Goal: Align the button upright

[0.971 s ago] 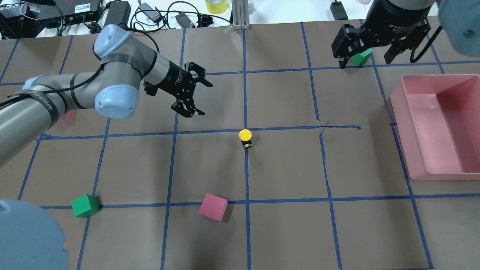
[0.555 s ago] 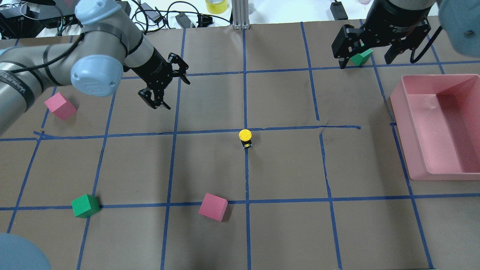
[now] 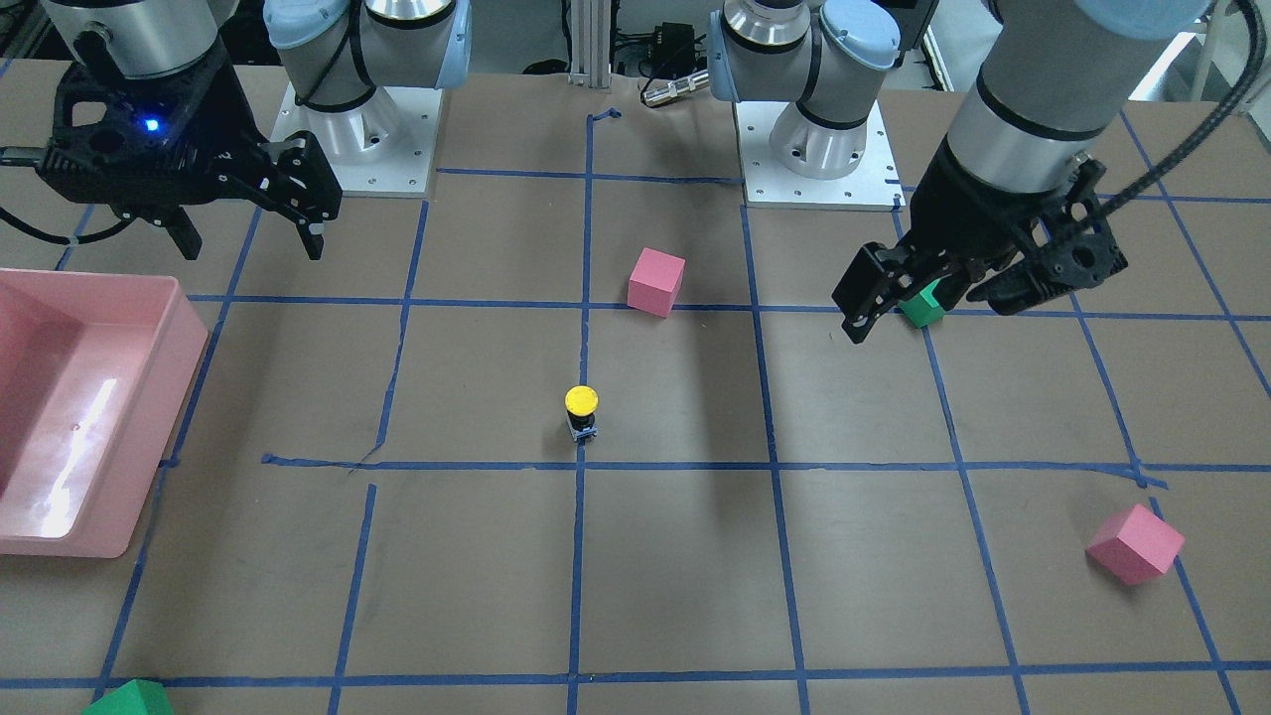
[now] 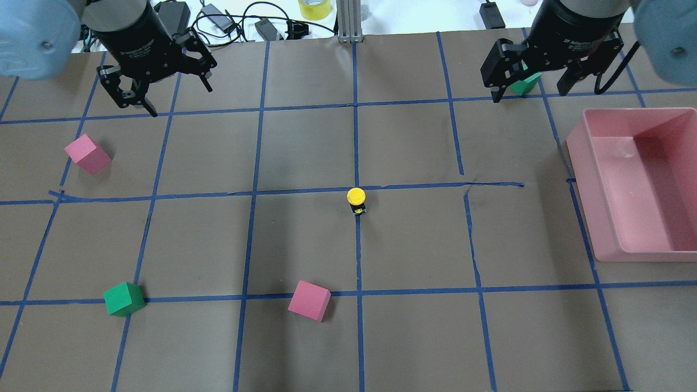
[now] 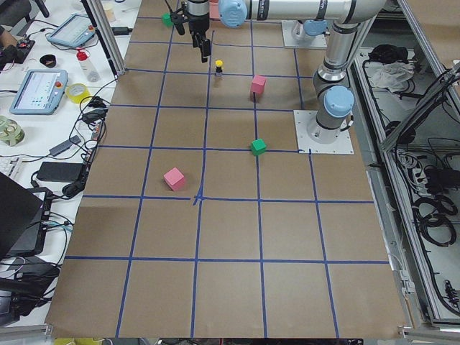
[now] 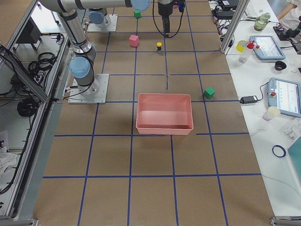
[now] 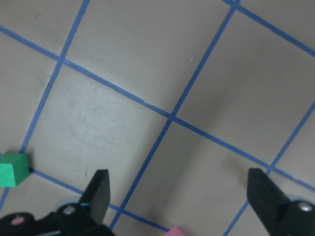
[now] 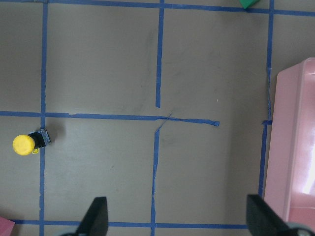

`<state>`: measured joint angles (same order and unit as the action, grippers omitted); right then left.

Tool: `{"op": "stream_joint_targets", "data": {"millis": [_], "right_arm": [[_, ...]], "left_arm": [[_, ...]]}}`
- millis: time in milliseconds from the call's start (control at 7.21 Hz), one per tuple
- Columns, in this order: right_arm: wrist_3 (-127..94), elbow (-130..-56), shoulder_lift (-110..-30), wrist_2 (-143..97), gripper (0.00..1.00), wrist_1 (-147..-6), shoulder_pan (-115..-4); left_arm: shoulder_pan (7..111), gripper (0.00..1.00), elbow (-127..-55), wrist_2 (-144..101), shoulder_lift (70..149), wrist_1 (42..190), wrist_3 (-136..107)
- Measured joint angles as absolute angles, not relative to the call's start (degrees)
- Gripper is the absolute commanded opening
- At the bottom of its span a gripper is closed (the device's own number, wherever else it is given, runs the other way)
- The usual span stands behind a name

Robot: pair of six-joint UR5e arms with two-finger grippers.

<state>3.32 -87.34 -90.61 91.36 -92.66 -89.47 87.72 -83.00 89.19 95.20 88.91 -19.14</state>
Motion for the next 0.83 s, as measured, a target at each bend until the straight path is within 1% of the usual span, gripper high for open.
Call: {"op": "stream_joint_targets", "data": {"millis": [832], "right_arm": [[3.25,-87.39,-90.62,91.36,1.00,-92.65,-89.50]], "left_arm": [[87.51,1.00,-85.07,87.77,89.85,96.17,-3.11]]}}
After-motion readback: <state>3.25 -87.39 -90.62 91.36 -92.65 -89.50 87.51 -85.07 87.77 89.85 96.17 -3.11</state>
